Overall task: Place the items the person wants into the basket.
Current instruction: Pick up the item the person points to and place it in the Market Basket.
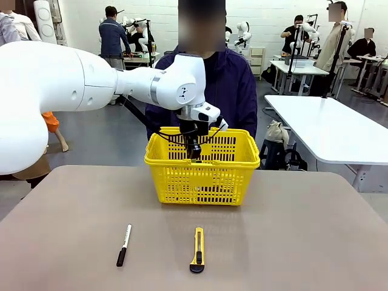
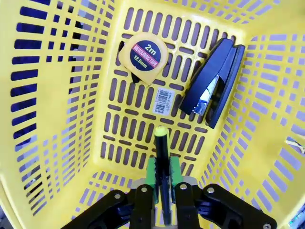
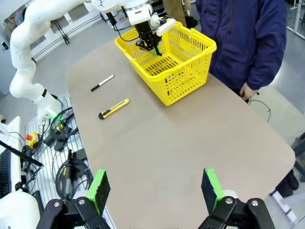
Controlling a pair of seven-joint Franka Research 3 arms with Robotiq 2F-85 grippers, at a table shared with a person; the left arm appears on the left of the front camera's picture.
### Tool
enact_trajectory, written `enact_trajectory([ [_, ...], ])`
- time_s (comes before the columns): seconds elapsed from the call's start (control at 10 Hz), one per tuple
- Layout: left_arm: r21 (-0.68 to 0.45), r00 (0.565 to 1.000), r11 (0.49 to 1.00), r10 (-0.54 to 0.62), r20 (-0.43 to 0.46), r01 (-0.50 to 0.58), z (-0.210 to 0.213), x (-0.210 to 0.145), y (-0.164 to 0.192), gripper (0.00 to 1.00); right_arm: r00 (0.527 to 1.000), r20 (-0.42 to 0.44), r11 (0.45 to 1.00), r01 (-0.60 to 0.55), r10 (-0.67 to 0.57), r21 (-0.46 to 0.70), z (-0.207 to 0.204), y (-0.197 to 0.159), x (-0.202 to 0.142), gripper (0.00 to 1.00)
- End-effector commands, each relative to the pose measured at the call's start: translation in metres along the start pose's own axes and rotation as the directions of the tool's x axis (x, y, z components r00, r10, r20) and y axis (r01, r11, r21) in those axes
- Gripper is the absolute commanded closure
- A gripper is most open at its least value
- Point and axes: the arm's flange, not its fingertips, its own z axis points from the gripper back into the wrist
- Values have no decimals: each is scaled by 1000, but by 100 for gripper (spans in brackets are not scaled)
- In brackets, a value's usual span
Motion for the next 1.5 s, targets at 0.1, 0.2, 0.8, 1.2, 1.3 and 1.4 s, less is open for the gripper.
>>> enact_trajectory([
  [0.1, -26, 999, 999, -31, 11, 31, 9, 10, 7, 31, 1000, -4, 1000, -6, 6, 6, 1, -1, 2, 0],
  [0.2, -25, 999, 999, -31, 9, 31, 10, 10, 7, 2, 1000, -4, 1000, -6, 6, 6, 1, -1, 2, 0],
  [0.8, -22, 1000, 1000, -16, 3, 16, 13, 11, 9, 0, 1000, -4, 1000, -6, 6, 6, 1, -1, 2, 0],
  [1.2, 1, 998, 998, 55, -19, -55, 51, -9, -4, 0, 1000, -4, 1000, -6, 6, 6, 1, -1, 2, 0],
  [1.3, 37, 997, 997, 71, -17, -70, 79, -31, -22, 0, 1000, -4, 1000, -6, 6, 6, 1, -1, 2, 0],
  [1.4, 62, 996, 995, 84, -4, -83, 106, -59, -44, 0, 1000, -4, 1000, -6, 6, 6, 1, -1, 2, 0],
])
